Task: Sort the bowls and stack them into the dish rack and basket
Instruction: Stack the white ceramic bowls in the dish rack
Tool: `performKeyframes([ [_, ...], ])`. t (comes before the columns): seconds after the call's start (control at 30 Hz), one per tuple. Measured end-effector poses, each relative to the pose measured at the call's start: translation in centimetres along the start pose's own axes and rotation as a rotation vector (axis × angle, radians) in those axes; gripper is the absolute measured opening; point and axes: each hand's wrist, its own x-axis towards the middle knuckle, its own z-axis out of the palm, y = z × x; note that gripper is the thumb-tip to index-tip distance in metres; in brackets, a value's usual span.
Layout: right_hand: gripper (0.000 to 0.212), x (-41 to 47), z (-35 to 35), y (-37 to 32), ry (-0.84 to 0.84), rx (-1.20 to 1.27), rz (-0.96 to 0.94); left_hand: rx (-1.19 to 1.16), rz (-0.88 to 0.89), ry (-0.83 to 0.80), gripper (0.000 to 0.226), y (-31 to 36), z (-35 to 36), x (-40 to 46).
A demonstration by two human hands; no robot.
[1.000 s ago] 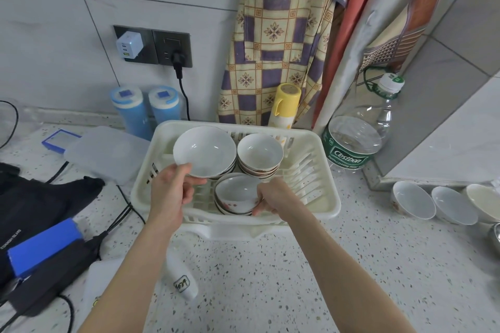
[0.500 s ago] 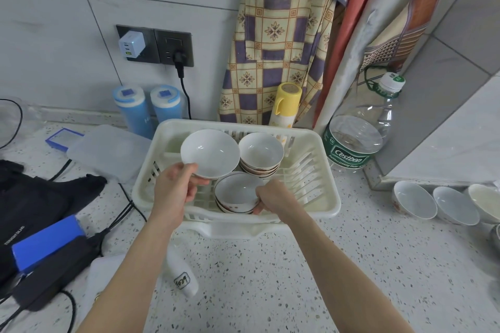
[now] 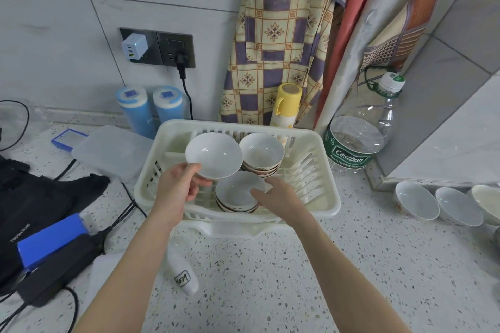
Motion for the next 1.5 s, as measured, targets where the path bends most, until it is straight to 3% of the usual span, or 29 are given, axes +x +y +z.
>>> performKeyframes([
  [0.17,0.064,0.1,-0.3,0.5,-0.053,-0.002,-0.057,-0.007,-0.028,0.004,0.015,0.0,0.0,0.1],
  [0.37,0.065,0.4,0.6,0.7,0.002,-0.145,-0.101,0.001,-0.038,-0.007,0.016,0.1,0.0,0.1],
  [0.57,0.065,0.4,0.5,0.7,-0.002,-0.134,-0.127,0.042,-0.062,-0.039,0.016,0.3,0.1,0.1],
  [0.73,0.071,0.2,1.1,-0.1,-0.029,-0.297,-0.104,0.046,-0.076,-0.054,0.014,0.4,0.1,0.0],
  [1.0,0.096,0.4,1.2,-0.2,-0.047,-0.254,-0.008,0.084,-0.106,-0.075,0.016,0.4,0.1,0.4],
  [1.23,0.098,0.5,1.0,-0.1,-0.067,-0.171,0.003,0.126,-0.167,-0.125,0.021,0.5,0.0,0.6],
  [1.33,0.083,0.2,0.5,0.3,0.016,-0.038,0.007,0.151,-0.214,-0.141,0.023,0.8,-0.1,0.7],
  [1.5,0.022,-0.8,-0.3,0.3,0.102,0.336,-0.069,0.238,-0.317,-0.195,0.031,1.1,0.3,1.3],
])
